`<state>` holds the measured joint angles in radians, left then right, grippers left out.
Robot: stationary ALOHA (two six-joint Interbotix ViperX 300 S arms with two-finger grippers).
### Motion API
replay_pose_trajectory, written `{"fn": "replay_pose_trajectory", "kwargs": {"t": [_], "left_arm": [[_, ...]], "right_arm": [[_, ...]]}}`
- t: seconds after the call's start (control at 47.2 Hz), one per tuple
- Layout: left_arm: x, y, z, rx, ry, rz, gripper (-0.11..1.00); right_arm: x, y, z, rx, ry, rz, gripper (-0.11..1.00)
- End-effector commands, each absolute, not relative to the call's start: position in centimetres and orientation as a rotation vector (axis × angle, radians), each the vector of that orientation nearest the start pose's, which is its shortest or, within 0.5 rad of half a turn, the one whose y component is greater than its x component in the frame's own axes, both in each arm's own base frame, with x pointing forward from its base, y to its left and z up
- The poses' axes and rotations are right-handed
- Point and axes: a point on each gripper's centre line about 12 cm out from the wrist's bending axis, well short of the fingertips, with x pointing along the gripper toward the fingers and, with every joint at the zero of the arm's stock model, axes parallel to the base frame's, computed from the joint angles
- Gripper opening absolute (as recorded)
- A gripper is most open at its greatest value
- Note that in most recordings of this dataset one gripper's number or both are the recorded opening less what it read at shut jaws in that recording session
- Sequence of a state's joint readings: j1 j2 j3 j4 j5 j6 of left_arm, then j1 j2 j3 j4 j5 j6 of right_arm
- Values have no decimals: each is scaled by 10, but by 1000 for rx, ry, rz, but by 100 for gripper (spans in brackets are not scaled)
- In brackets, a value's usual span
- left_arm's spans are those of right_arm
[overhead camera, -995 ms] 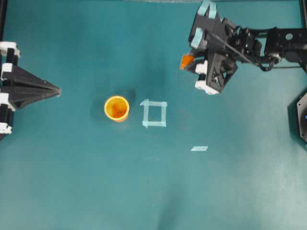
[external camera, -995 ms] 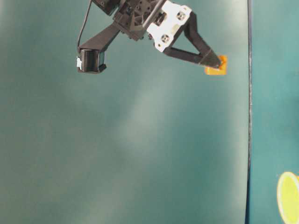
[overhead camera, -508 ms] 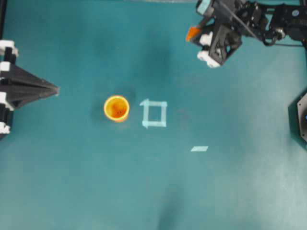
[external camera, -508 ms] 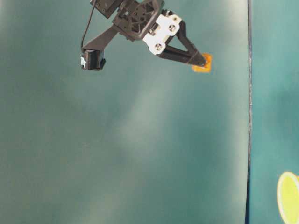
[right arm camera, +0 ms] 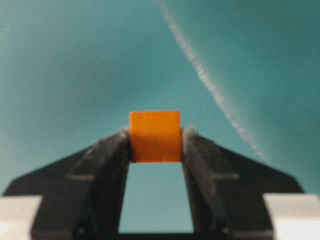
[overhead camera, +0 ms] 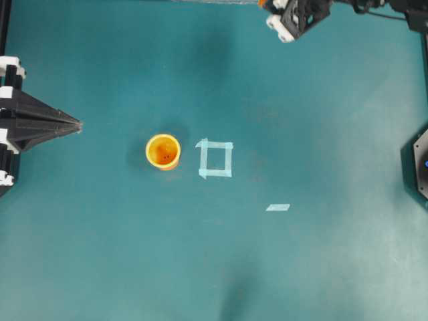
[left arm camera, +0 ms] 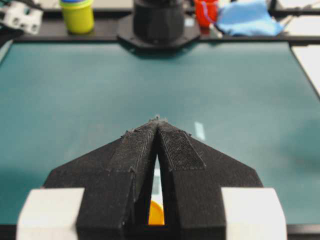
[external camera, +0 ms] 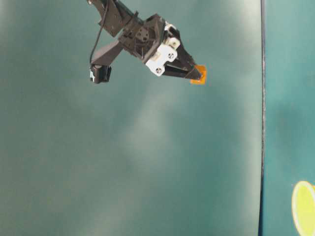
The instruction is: Move the block backward with right arm.
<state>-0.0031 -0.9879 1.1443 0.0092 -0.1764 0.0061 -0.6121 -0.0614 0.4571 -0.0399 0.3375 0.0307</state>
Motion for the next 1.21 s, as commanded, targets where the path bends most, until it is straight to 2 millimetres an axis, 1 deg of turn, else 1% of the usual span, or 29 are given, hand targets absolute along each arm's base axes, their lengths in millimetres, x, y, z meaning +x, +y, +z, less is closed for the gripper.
{"fn": "replay_pose_trajectory", "kwargs": {"t": [0.0, 0.106, 0.275, 1.186], "left_arm": [[198, -1, 311, 20, -54, -5, 0], [198, -1, 311, 18, -55, -4, 0], [198, -1, 311, 20, -54, -5, 0], [197, -1, 312, 20, -51, -5, 0]], "right_arm": [[335, -246, 253, 207, 674, -614, 41], [337, -254, 254, 212, 674, -626, 41], [340, -260, 253, 214, 672, -634, 41], [340, -260, 254, 215, 670, -635, 41]]}}
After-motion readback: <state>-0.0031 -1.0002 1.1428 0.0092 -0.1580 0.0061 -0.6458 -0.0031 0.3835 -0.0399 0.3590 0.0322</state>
